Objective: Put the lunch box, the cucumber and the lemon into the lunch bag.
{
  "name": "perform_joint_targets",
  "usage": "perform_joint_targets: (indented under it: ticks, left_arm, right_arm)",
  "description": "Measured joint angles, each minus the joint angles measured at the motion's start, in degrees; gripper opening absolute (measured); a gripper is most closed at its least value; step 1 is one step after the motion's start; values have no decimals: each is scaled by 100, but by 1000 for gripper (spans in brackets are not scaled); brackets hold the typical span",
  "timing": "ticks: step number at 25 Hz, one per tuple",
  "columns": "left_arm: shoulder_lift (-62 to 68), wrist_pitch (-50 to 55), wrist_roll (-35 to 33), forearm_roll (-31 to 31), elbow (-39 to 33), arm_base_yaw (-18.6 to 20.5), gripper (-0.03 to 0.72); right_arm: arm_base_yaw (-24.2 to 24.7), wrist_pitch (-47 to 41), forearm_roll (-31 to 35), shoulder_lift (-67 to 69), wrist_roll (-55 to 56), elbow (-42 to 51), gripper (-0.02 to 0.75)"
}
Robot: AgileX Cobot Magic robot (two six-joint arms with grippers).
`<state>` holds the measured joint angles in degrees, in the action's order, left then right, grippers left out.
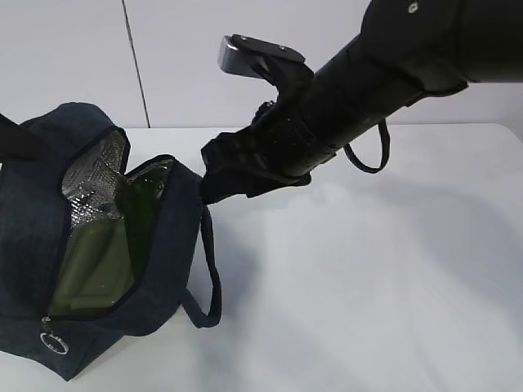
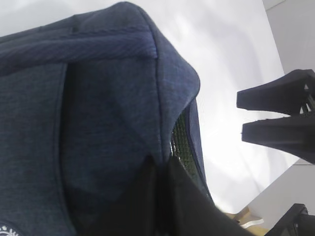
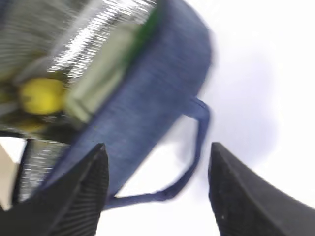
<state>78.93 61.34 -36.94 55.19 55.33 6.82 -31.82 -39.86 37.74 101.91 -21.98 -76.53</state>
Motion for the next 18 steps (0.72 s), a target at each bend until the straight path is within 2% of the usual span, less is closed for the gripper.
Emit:
perform_joint_targets:
  ticks: [3, 6, 11, 18]
  left_arm:
    - [0, 0, 0, 0, 0, 0, 1]
    - [0, 0, 0, 0, 0, 0, 1]
    - [0, 0, -4, 0, 0, 0, 1]
    - [0, 0, -13, 0, 0, 0, 1]
  right_arm:
    - [0, -91, -508, 0, 796, 0, 461]
    - [0, -123, -639, 0, 1377, 0, 461]
    - [0, -23, -262, 0, 1542, 0, 461]
    - [0, -163, 124, 74, 1151, 0, 461]
